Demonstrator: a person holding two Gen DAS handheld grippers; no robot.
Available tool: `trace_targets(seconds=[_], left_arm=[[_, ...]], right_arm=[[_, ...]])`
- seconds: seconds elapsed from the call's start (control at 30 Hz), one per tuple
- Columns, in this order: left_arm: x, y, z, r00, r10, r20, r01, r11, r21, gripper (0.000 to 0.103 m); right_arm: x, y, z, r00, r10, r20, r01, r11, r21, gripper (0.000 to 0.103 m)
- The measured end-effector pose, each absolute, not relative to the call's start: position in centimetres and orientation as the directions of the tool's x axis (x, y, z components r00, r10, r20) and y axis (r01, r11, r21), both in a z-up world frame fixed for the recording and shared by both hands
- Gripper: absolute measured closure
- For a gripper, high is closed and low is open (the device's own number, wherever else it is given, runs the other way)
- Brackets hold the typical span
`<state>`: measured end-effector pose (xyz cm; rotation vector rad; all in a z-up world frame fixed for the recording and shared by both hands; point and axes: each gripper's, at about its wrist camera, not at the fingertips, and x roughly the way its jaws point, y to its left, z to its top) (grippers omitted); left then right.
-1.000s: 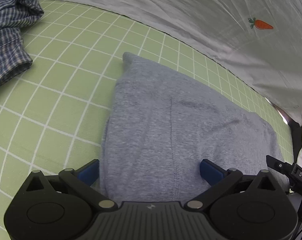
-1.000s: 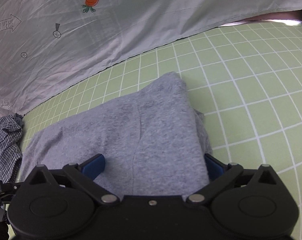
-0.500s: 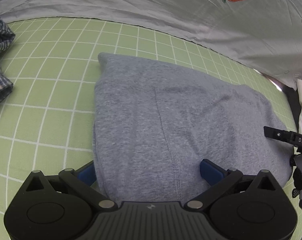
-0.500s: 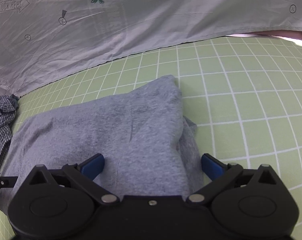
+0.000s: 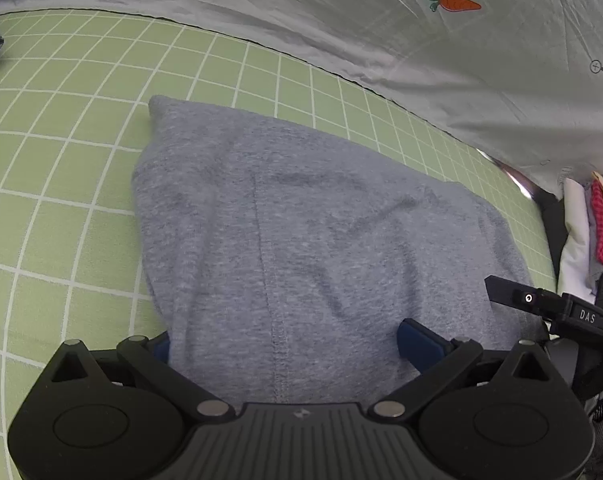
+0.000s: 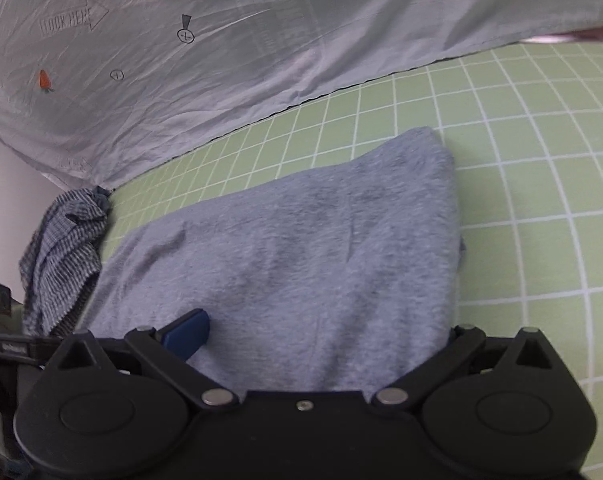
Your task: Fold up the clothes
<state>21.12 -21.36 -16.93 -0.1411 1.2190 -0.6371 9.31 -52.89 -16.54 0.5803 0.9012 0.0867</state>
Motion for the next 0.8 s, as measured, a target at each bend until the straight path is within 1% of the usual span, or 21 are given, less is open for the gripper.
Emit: trace_targets(seconds=[0.03, 0.07, 0.1, 0.13, 0.17, 0.2, 0.23, 0.27, 0.3, 0.37, 0.47, 0.63, 0.8], left_arm=[[21.0, -21.7, -16.8, 0.206, -0.502, -0.84, 0.376, 0.833, -0.406, 0.005], [20.8, -22.0, -16.7, 0.216, -0.479, -0.851, 0.371, 0.846, -0.382, 0.013], [20.8, -22.2, -16.6, 0.214, -0.471, -0.856, 0.357, 0.853, -0.38, 0.027], [20.7, -22.3, -16.5, 0.212, -0.464, -0.86, 0.341, 0.86, -0.38, 0.033], [20.5, -22.2, -16.5, 0.21, -0.467, -0.859, 0.308, 0.866, -0.395, 0.042], [20.3, -22.1, -16.4, 0.221, -0.456, -0.862, 0.288, 0.875, -0.388, 0.05], [19.9, -22.2, -16.2, 0.237, -0.441, -0.865, 0.297, 0.881, -0.368, 0.054], [19.5, -22.3, -15.9, 0.253, -0.427, -0.868, 0.305, 0.887, -0.347, 0.061], [19.0, -22.4, -15.4, 0.263, -0.421, -0.868, 0.315, 0.888, -0.335, 0.065], [18.0, -22.6, -14.6, 0.282, -0.408, -0.868, 0.333, 0.891, -0.31, 0.068], [16.0, -22.2, -13.6, 0.293, -0.41, -0.864, 0.317, 0.894, -0.316, 0.07], [11.5, -21.2, -11.8, 0.305, -0.437, -0.847, 0.334, 0.881, -0.334, 0.07], [7.2, -20.9, -10.7, 0.319, -0.45, -0.834, 0.357, 0.872, -0.334, 0.07]], right_arm=[[9.2, -52.6, -16.6, 0.632, 0.299, -0.715, 0.172, 0.846, 0.505, 0.0], [9.2, -52.2, -16.5, 0.631, 0.288, -0.721, 0.169, 0.856, 0.489, 0.0], [9.1, -51.6, -16.4, 0.627, 0.269, -0.731, 0.163, 0.872, 0.461, 0.003], [9.0, -51.0, -16.3, 0.622, 0.242, -0.744, 0.162, 0.891, 0.425, 0.012], [8.8, -50.8, -16.1, 0.625, 0.23, -0.746, 0.168, 0.894, 0.416, 0.026], [8.4, -50.7, -15.9, 0.629, 0.221, -0.745, 0.175, 0.894, 0.413, 0.033], [8.1, -50.6, -15.7, 0.633, 0.212, -0.744, 0.183, 0.894, 0.41, 0.042], [7.8, -50.4, -15.5, 0.637, 0.203, -0.743, 0.19, 0.893, 0.407, 0.048], [7.3, -50.3, -15.1, 0.644, 0.195, -0.74, 0.194, 0.894, 0.404, 0.052], [6.2, -49.8, -14.3, 0.657, 0.176, -0.733, 0.198, 0.898, 0.393, 0.065], [3.9, -49.0, -12.7, 0.683, 0.153, -0.715, 0.209, 0.896, 0.391, 0.071], [-1.7, -48.1, -10.8, 0.724, 0.145, -0.674, 0.238, 0.865, 0.442, 0.073], [-7.0, -47.6, -9.8, 0.742, 0.127, -0.658, 0.266, 0.846, 0.463, 0.073]])
